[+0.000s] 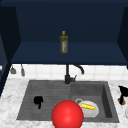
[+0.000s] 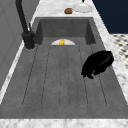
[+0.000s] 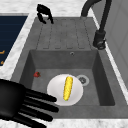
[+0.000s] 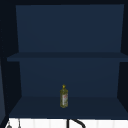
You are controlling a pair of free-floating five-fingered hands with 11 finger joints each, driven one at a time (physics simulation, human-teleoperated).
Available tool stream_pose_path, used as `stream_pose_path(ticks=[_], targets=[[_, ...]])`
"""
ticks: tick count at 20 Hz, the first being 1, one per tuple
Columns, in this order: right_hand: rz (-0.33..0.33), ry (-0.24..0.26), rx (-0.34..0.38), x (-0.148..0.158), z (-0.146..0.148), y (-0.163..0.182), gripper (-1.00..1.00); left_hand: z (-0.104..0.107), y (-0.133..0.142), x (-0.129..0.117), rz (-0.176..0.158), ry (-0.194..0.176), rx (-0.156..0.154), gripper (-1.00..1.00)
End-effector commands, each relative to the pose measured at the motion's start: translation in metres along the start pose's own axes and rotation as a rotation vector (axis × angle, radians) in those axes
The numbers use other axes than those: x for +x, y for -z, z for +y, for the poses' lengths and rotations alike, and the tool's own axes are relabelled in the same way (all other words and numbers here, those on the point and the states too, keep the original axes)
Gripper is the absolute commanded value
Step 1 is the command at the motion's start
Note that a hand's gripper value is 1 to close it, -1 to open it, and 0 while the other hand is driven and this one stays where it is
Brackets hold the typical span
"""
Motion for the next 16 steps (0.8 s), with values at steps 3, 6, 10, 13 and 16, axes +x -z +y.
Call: stream_pose_path(ticks=[3,6,10,13,16], targets=[[0.016,-0.039,0.067,-0.009,0.022,0.047,-1.00,0.000,0.000,0.000,0.000,0.000,0.000,0.00],[0.012,-0.025,0.090,-0.022,0.033,0.071,-1.00,0.000,0.000,0.000,0.000,0.000,0.000,0.00],[0.016,-0.033,0.150,-0.041,0.043,0.093,-1.00,0.000,0.000,0.000,0.000,0.000,0.000,0.00],[0.017,-0.042,0.191,-0.056,0.051,0.111,-1.00,0.000,0.000,0.000,0.000,0.000,0.000,0.00],[0.022,-0.065,0.248,-0.073,0.055,0.124,-1.00,0.000,0.000,0.000,0.000,0.000,0.000,0.00]])
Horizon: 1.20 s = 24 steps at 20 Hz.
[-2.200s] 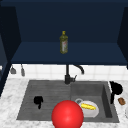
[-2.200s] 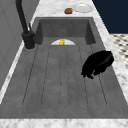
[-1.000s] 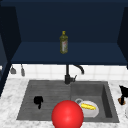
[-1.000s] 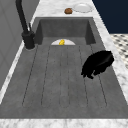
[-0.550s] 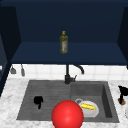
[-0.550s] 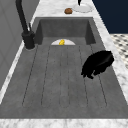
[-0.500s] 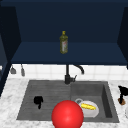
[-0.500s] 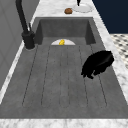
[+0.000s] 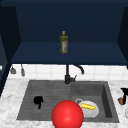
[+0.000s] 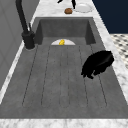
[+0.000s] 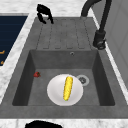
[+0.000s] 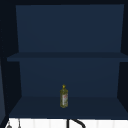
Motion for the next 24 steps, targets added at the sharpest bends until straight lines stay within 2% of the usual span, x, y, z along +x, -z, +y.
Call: stream_pose_path(ticks=[1,3,7,10,13,18,19,20,21,24], targets=[[0.032,-0.037,0.088,-0.020,0.005,0.018,-1.00,0.000,0.000,0.000,0.000,0.000,0.000,0.00],[0.056,-0.033,0.088,-0.017,0.014,0.030,-1.00,0.000,0.000,0.000,0.000,0.000,0.000,0.00],[0.121,-0.078,0.074,-0.010,0.027,0.068,-1.00,0.000,0.000,0.000,0.000,0.000,0.000,0.00],[0.163,-0.125,0.182,-0.010,0.028,0.089,-1.00,0.000,0.000,0.000,0.000,0.000,0.000,0.00],[0.185,-0.198,0.344,-0.011,0.028,0.110,-1.00,0.000,0.000,0.000,0.000,0.000,0.000,0.00],[0.174,-0.202,0.401,-0.017,0.036,0.085,-1.00,0.000,0.000,0.000,0.000,0.000,0.000,0.00],[0.160,-0.195,0.364,-0.017,0.034,0.065,-1.00,0.000,0.000,0.000,0.000,0.000,0.000,0.00],[0.152,-0.182,0.360,-0.017,0.029,0.055,-1.00,0.000,0.000,0.000,0.000,0.000,0.000,0.00],[0.147,-0.176,0.310,-0.016,0.023,0.046,-1.00,0.000,0.000,0.000,0.000,0.000,0.000,0.00],[0.129,-0.159,0.328,-0.017,-0.004,0.026,-1.00,0.000,0.000,0.000,0.000,0.000,0.000,0.00]])
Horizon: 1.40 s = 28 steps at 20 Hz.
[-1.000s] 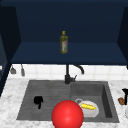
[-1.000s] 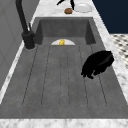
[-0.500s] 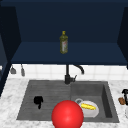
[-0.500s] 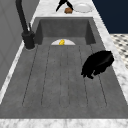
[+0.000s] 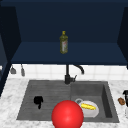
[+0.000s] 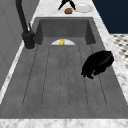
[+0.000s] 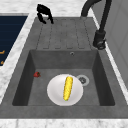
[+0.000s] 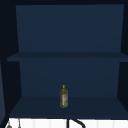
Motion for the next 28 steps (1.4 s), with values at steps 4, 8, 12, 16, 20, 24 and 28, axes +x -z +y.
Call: stream_pose_path(ticks=[4,8,12,16,20,24,28], targets=[[-0.037,0.023,0.033,-0.009,-0.018,-0.048,-1.00,0.000,0.000,0.000,0.000,0.000,0.000,0.00],[-0.019,-0.003,0.076,0.004,-0.025,-0.053,-1.00,0.000,0.000,0.000,0.000,0.000,0.000,0.00],[0.020,-0.023,0.098,0.023,-0.031,-0.047,-1.00,0.000,0.000,0.000,0.000,0.000,0.000,0.00],[0.025,0.003,0.085,0.038,-0.026,-0.053,-1.00,0.000,0.000,0.000,0.000,0.000,0.000,0.00],[0.009,-0.006,0.063,0.042,-0.008,-0.063,-1.00,0.000,0.000,0.000,0.000,0.000,0.000,0.00],[0.012,0.003,0.055,0.041,0.000,-0.066,-1.00,0.000,0.000,0.000,0.000,0.000,0.000,0.00],[-0.007,-0.003,0.066,0.043,0.000,-0.060,-1.00,0.000,0.000,0.000,0.000,0.000,0.000,0.00]])
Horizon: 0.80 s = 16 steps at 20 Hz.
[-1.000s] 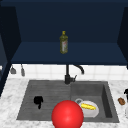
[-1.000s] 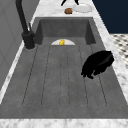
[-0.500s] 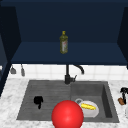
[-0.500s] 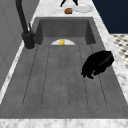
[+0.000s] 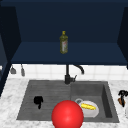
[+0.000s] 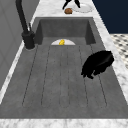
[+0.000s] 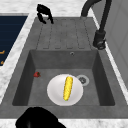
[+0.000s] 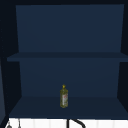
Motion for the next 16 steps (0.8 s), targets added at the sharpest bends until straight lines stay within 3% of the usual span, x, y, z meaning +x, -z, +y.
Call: stream_pose_path(ticks=[1,11,16], targets=[[0.000,0.000,0.001,0.000,0.001,0.004,-1.00,0.000,0.000,0.000,0.000,0.000,0.000,0.00],[0.006,-0.008,0.011,0.004,0.005,0.026,-1.00,0.000,0.000,0.000,0.000,0.000,0.000,0.00],[0.002,-0.002,0.000,-0.002,0.022,0.036,-1.00,0.000,0.000,0.000,0.000,0.000,0.000,0.00]])
